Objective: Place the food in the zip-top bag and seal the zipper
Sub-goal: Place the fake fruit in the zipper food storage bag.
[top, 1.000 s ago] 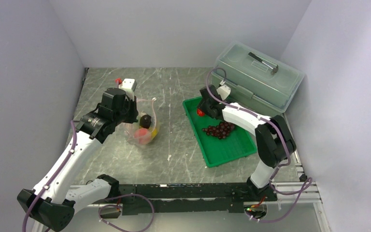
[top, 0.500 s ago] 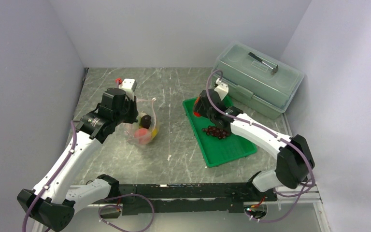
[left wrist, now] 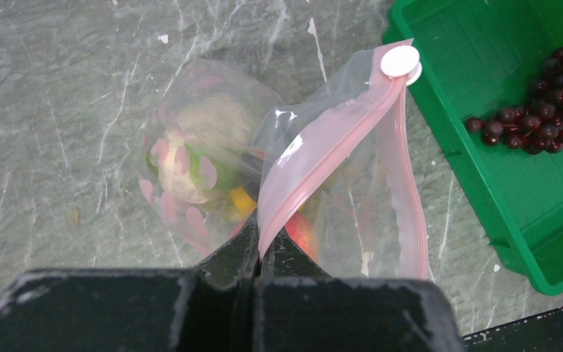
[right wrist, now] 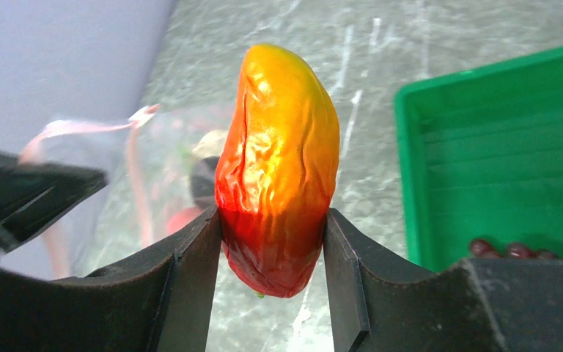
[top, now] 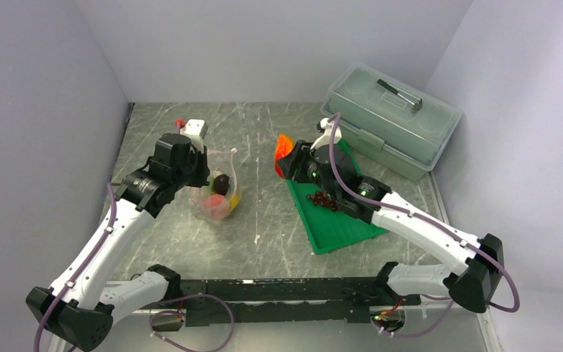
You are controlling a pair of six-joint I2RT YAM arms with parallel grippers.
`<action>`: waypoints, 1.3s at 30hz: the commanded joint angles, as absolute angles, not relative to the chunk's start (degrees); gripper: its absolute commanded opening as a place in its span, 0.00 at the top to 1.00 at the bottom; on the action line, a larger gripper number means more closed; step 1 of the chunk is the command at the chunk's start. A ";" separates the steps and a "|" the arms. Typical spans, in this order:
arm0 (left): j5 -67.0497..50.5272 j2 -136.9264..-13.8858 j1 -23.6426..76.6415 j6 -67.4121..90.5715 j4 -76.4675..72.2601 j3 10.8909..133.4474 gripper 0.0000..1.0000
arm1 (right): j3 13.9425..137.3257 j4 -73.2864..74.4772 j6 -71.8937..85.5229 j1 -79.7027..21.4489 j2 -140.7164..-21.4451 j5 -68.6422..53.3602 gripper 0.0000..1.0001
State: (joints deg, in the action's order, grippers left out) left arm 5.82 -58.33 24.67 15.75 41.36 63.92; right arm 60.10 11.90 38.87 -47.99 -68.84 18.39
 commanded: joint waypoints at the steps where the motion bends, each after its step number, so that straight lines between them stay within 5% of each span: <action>1: 5.35 -57.66 24.70 15.10 40.19 64.18 1.00 | 59.87 5.59 36.76 -50.60 -67.07 11.87 0.85; 23: 5.46 -57.79 24.70 15.03 40.30 64.27 1.00 | 72.06 -1.38 39.66 -59.33 -81.84 3.19 0.83; 39: 5.44 -57.22 24.70 15.12 40.25 64.30 1.00 | 74.08 -1.54 49.63 -62.11 -87.95 8.83 0.83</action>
State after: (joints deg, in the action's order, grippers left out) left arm 5.82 -58.33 24.67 15.77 41.36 63.92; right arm 73.56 2.46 45.01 -61.43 -88.14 5.39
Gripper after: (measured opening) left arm 0.010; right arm 0.519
